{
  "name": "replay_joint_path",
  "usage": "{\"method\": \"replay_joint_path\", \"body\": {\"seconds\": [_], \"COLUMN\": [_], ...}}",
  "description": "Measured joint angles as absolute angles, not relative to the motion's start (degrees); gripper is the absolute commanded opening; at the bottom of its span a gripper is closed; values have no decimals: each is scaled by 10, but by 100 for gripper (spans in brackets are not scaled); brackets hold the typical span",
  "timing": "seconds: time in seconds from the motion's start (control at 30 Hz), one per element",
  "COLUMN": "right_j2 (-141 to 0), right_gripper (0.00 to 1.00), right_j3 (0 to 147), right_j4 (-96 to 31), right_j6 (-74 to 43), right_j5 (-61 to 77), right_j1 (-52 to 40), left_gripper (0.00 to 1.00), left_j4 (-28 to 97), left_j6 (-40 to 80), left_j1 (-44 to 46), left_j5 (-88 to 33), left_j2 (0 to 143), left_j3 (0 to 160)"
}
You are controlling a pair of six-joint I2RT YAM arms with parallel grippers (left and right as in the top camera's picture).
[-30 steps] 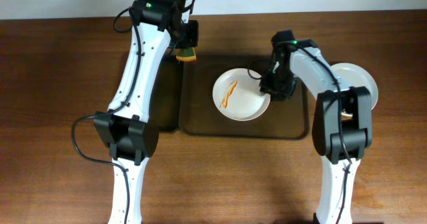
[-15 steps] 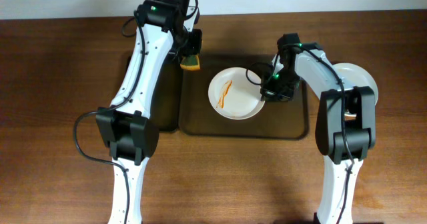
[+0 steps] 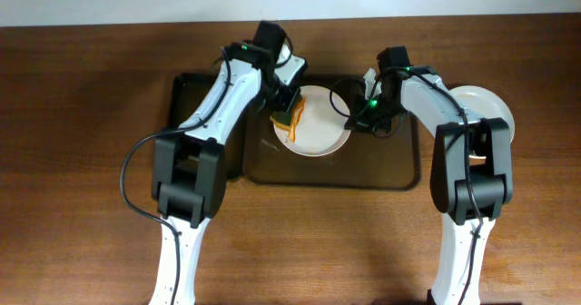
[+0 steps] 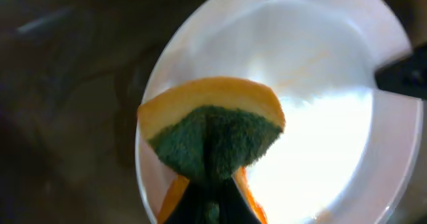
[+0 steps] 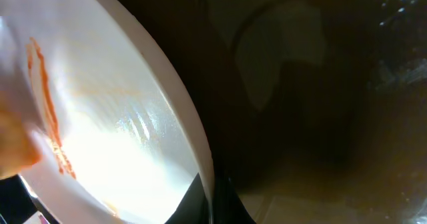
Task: Clean dirty plates on tray and stack at the side
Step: 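Lower the sponge onto the plate and scrub it with the left gripper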
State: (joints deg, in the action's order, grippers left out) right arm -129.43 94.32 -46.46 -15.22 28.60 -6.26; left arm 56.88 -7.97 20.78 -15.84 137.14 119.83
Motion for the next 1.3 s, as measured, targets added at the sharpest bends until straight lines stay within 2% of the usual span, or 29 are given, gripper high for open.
{"method": "replay_joint_path", "body": {"seconds": [0.13, 0.3, 0.57, 0.63, 0.73, 0.83, 0.93, 1.0, 1.13, 1.3], "right_j2": [-1294, -1294, -1294, -1294, -1294, -1294, -1294, -1294, -1294, -1294], "right_gripper": [4, 4, 4, 4, 4, 4, 4, 4, 4, 4], "right_j3": [943, 943, 943, 943, 943, 943, 943, 943, 943, 943], "right_j4": [-464, -465, -465, -465, -465, -465, -463, -463, -467, -468], "right_j6": [-152, -147, -146, -148, -150, -152, -156, -157, -148, -145], "right_j5": [286, 286, 286, 286, 286, 286, 287, 288, 288, 288], "right_j1": [-63, -63, -63, -63, -63, -63, -63, -63, -63, -63], "left_gripper": [0, 0, 0, 0, 0, 0, 0, 0, 0, 0], "left_j4": [507, 510, 537, 516, 438, 364, 343, 364, 463, 476], "left_j6": [-83, -49, -34, -22, 30, 57, 67, 73, 78, 42], "left_j1": [220, 223, 221, 221, 218, 215, 226, 230, 216, 213], "left_j5": [-143, -147, -344, -353, -284, -161, -69, -62, -168, -357], "left_j2": [1371, 1356, 1356, 1356, 1356, 1356, 1359, 1360, 1360, 1376], "left_j3": [1137, 1101, 1081, 1080, 1078, 1078, 1078, 1083, 1094, 1087]}}
